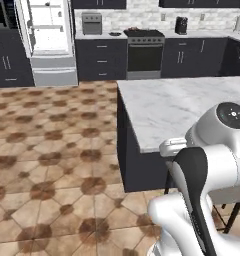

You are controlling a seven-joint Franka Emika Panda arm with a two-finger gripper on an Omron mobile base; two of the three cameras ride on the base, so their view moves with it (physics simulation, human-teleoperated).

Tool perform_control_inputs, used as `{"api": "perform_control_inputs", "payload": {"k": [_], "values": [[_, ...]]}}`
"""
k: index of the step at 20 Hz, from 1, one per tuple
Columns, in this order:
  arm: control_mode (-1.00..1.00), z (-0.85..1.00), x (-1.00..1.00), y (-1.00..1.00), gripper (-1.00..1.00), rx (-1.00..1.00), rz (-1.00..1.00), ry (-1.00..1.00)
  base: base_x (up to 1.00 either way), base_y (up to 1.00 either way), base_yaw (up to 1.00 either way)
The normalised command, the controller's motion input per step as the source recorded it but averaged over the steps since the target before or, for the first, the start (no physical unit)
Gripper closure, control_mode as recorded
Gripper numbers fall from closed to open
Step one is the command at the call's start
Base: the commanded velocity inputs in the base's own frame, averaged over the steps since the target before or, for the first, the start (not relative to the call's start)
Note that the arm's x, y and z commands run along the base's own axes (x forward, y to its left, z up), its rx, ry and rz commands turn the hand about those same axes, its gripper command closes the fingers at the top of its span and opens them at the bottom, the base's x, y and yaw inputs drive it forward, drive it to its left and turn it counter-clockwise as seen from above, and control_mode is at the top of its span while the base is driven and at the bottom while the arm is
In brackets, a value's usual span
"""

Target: Place the cold items (eggplant and bell pepper) from the fridge in one tupperware on the dining counter. Place the warm items (hot dog and kebab skewer) in the stove area in another tupperware.

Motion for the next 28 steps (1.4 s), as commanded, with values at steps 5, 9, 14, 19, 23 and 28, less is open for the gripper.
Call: {"api": "perform_control_inputs", "payload": {"k": [5, 9, 14, 19, 23, 28], "values": [[1.00, 0.00, 0.00, 0.00, -1.00, 0.00, 0.00, 0.00, 0.51, 1.00, -0.02], [1.00, 0.00, 0.00, 0.00, -1.00, 0.00, 0.00, 0.00, 0.88, 1.00, -0.13], [1.00, 0.00, 0.00, 0.00, -1.00, 0.00, 0.00, 0.00, 1.00, 0.78, -0.24], [1.00, 0.00, 0.00, 0.00, -1.00, 0.00, 0.00, 0.00, 1.00, 0.62, -0.19], [1.00, 0.00, 0.00, 0.00, -1.00, 0.00, 0.00, 0.00, 1.00, 0.82, -0.18], [1.00, 0.00, 0.00, 0.00, -1.00, 0.00, 0.00, 0.00, 1.00, 0.98, -0.19]]}}
